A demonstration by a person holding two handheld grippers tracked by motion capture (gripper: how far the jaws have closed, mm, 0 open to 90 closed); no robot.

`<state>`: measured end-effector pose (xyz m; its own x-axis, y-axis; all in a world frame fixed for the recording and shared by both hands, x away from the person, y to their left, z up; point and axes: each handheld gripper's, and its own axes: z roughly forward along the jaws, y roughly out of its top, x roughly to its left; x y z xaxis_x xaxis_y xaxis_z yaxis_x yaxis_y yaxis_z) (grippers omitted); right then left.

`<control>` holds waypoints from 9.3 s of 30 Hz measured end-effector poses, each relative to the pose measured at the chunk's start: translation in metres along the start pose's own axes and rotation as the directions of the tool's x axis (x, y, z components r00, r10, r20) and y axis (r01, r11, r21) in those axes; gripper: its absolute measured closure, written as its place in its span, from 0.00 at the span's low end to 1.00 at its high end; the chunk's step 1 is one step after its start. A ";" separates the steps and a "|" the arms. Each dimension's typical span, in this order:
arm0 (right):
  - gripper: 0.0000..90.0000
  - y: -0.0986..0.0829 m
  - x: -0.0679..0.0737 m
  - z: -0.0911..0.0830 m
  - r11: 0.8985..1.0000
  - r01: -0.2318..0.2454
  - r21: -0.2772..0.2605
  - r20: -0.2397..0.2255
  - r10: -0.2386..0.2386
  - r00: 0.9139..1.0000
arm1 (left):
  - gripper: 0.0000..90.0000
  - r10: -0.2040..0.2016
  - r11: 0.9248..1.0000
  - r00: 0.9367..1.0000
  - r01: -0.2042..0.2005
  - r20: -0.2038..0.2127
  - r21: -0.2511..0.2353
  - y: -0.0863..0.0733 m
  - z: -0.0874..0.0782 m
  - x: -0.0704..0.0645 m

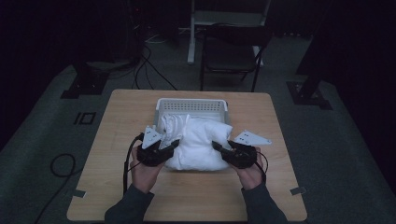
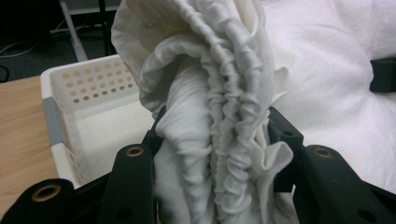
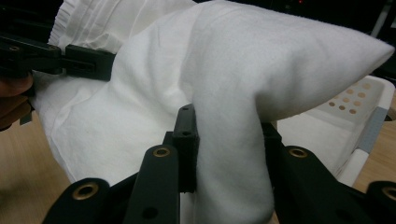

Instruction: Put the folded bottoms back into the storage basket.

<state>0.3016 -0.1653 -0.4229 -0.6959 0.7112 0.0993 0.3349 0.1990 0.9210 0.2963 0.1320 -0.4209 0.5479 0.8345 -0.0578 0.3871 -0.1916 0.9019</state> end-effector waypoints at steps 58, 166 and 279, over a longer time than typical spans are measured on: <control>0.79 0.042 -0.020 0.019 0.997 -0.032 -0.072 0.059 0.037 0.998 | 0.62 -0.052 0.997 0.998 0.050 -0.046 -0.051 0.040 0.022 0.019; 0.79 0.075 -0.070 0.088 0.987 -0.153 -0.053 0.120 0.158 0.980 | 0.62 -0.163 0.987 0.984 0.163 -0.069 -0.006 0.077 0.085 0.078; 0.49 0.008 -0.087 0.155 0.920 -0.204 0.336 0.295 0.103 0.950 | 0.43 -0.095 0.908 0.971 0.175 -0.219 0.381 0.017 0.155 0.085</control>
<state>0.4635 -0.1206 -0.4825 -0.4395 0.8948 0.0784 0.6633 0.2645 0.7001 0.4645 0.1191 -0.4765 0.3328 0.9417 -0.0485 0.7299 -0.2247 0.6456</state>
